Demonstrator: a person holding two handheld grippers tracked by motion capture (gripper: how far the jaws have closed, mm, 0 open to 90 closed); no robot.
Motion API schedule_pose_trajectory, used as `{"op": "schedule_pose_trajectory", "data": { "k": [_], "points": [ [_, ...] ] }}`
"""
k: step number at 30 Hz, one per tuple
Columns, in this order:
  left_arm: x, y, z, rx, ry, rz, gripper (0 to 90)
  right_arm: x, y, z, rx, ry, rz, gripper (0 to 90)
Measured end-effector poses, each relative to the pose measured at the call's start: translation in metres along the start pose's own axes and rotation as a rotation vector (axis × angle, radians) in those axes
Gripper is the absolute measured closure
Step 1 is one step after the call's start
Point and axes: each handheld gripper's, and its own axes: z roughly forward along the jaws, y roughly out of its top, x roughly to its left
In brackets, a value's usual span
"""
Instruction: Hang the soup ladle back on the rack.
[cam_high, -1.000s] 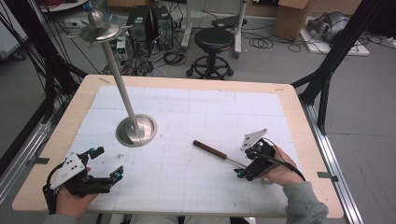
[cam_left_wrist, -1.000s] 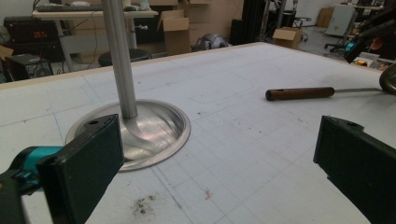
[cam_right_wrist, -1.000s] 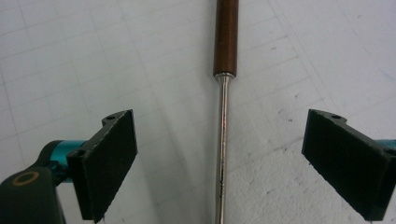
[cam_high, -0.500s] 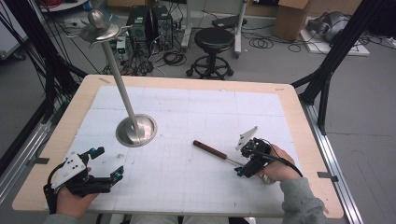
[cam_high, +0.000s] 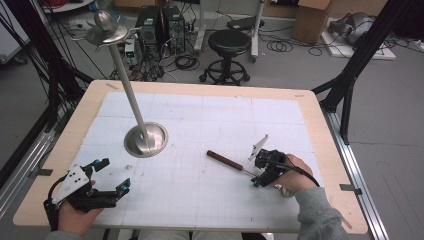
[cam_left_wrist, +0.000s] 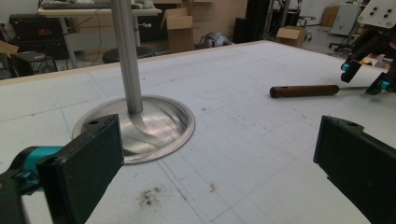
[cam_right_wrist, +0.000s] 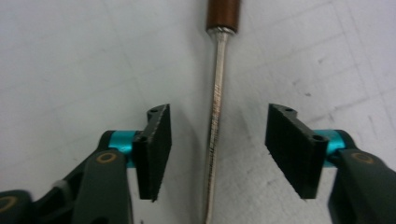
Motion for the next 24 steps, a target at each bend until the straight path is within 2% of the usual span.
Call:
{"op": "schedule_pose_trajectory", "data": {
  "k": [2,12,19,21,24],
  "points": [
    [0.0005,-0.0003,-0.0014,0.004,0.001,0.001,2.0,-0.0012,-0.0005,0.0005,0.011,-0.009,0.011,45.8],
    [0.0003,-0.0004,-0.0047,0.003,0.009,0.005,2.0,-0.0023,-0.0013,0.0028,0.023,0.057,0.020,63.2],
    [0.0005,-0.0006,-0.0040,0.004,0.006,0.001,2.0,-0.0040,-0.0025,0.0028,0.032,0.064,0.082,67.2],
    [0.0003,-0.0004,-0.0042,0.004,0.005,0.002,2.0,-0.0050,-0.0034,0.0028,0.031,0.064,0.102,70.6],
    [0.0003,0.0000,-0.0044,0.005,0.007,0.004,2.0,-0.0061,-0.0039,0.0021,0.040,0.057,0.106,75.8]
  ]
}}
